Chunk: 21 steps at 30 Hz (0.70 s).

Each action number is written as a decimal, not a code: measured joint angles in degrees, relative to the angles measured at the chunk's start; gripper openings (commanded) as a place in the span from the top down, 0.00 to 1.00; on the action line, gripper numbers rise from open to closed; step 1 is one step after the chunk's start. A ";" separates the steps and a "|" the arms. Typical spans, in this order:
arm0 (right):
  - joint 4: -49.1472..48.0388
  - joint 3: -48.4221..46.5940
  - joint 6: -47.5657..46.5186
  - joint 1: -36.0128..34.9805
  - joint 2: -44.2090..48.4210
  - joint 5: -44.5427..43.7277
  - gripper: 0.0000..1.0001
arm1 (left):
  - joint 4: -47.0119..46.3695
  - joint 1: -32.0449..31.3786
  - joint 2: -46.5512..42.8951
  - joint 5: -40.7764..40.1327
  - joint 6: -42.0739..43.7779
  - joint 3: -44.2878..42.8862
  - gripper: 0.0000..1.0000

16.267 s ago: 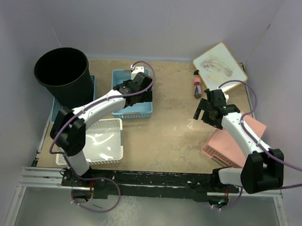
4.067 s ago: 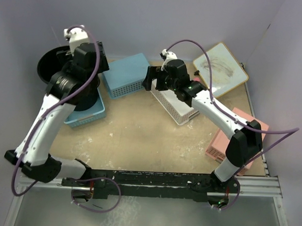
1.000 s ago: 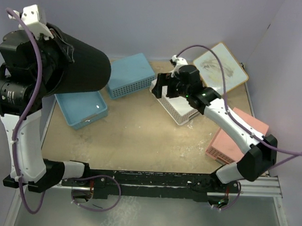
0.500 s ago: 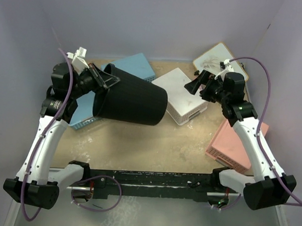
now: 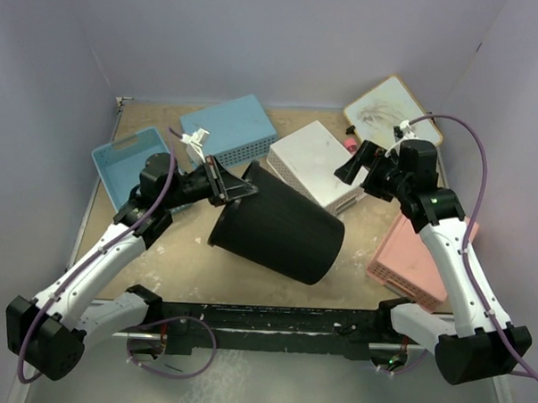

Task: Turn the large container upside down

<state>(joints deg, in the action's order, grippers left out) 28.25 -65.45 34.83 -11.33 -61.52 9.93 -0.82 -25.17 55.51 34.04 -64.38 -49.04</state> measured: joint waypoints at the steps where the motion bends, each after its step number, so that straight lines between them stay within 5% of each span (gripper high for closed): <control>1: 1.36 0.00 -0.15 0.00 -0.15 -0.26 0.00 | -0.39 -0.59 1.01 0.22 -0.11 1.09 1.00; 7: 6.93 0.02 -1.84 0.00 0.15 -5.51 0.00 | -4.39 -1.66 3.87 -0.44 -0.37 6.25 1.00; 12: 11.06 0.09 -3.10 0.00 1.64 -8.72 0.00 | -0.13 -1.73 6.58 -2.36 6.08 4.79 0.69; 21: 17.73 3.26 -1.88 -0.02 2.49 -0.94 0.00 | 16.72 -2.32 12.35 -12.96 23.10 -5.66 0.55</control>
<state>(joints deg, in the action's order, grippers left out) 45.98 -62.19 32.95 -11.35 -59.02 8.99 15.90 -27.49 67.85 21.08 -41.28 -54.70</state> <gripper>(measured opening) 0.997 0.417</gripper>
